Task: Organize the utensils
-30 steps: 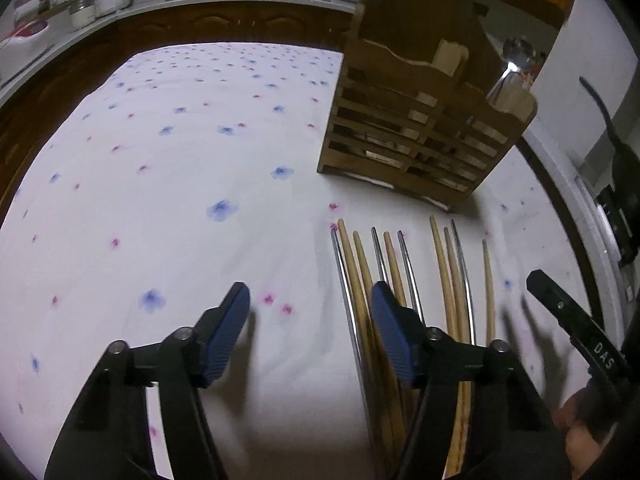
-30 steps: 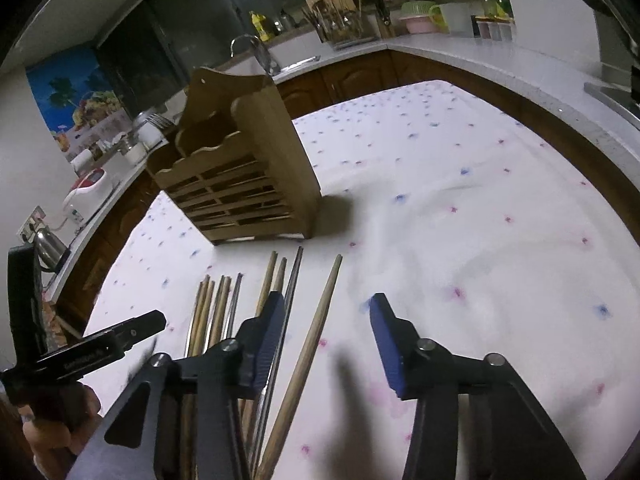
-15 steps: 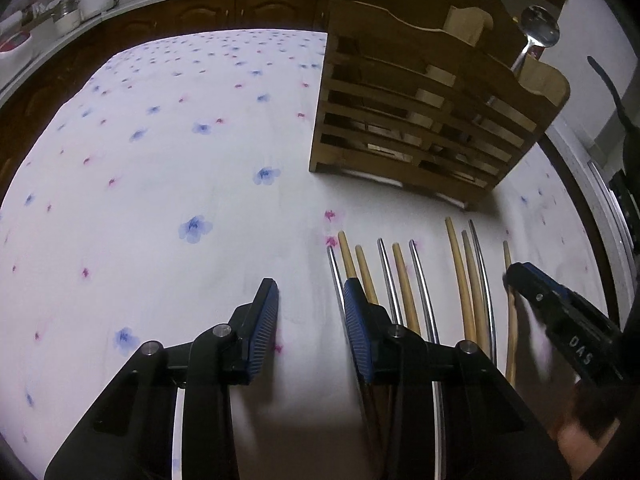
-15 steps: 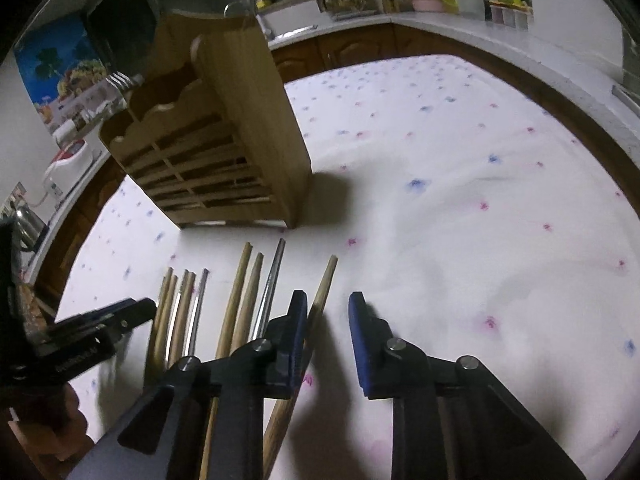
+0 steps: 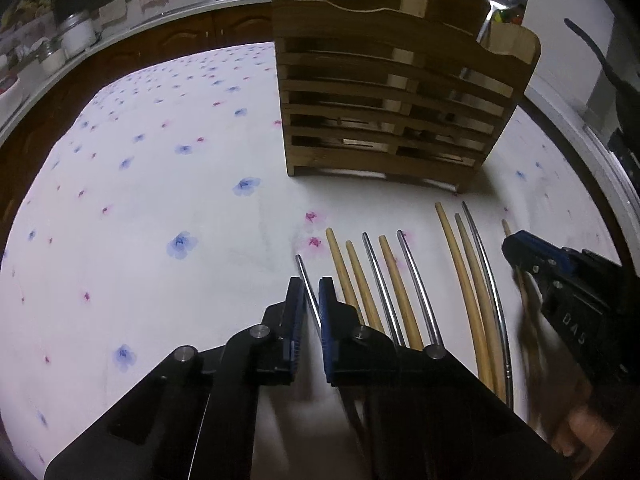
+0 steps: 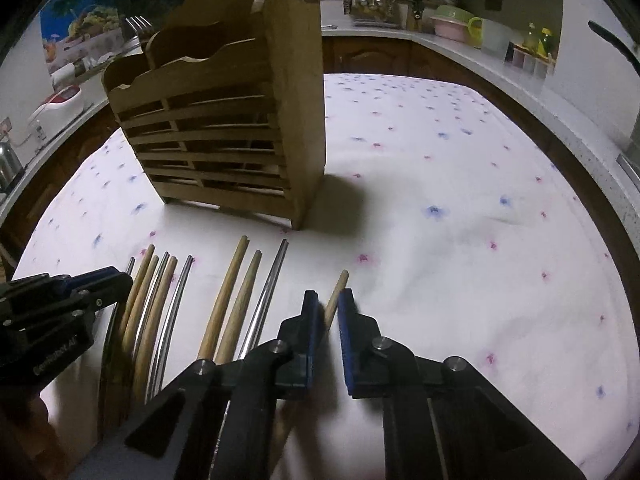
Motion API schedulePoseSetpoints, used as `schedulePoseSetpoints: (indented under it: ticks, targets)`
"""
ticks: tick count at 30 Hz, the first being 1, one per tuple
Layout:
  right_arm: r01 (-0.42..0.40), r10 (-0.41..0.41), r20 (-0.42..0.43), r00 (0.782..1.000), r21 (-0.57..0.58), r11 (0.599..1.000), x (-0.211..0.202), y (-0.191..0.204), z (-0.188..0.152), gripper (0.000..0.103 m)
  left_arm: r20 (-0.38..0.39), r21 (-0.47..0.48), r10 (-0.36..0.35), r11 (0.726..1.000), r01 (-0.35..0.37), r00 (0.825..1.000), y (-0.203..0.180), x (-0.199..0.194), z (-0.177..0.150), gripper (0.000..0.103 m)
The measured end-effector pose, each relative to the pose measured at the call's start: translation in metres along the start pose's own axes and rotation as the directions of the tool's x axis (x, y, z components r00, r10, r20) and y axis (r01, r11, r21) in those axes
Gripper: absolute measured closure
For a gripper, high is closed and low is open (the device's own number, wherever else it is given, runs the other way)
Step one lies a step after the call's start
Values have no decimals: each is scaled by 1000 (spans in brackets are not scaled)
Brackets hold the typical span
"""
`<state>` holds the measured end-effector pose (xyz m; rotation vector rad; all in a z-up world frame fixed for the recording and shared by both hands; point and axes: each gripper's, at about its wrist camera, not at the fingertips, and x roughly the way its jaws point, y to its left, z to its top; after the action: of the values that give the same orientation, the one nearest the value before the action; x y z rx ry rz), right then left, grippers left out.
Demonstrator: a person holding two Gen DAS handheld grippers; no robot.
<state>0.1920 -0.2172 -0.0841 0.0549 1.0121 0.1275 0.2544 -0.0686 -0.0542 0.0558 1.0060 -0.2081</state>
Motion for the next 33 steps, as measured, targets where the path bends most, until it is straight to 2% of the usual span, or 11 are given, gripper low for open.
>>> schedulePoseSetpoints:
  ticks: [2, 5, 8, 16, 27, 33]
  targets:
    - [-22, 22, -1, 1000, 24, 999, 0, -5, 1, 96, -3, -36, -39, 999, 39, 999, 7, -1, 1, 98]
    - [-102, 102, 8, 995, 107, 989, -8, -16, -2, 98, -1, -93, -104, 990, 104, 995, 20, -7, -1, 100]
    - [-155, 151, 42, 988, 148, 977, -24, -20, -4, 98, 21, -118, -131, 984, 133, 991, 27, -21, -5, 100]
    - [-244, 220, 152, 964, 163, 956, -77, -23, 4, 98, 124, -146, -204, 964, 221, 971, 37, -79, -9, 100]
    - [-298, 249, 322, 913, 112, 948, -151, -15, 19, 98, 289, -105, -236, 956, 275, 928, 44, -169, -11, 101]
    - [-313, 258, 385, 886, 86, 946, -176, -15, 25, 98, 351, -87, -233, 956, 280, 907, 45, -196, -13, 103]
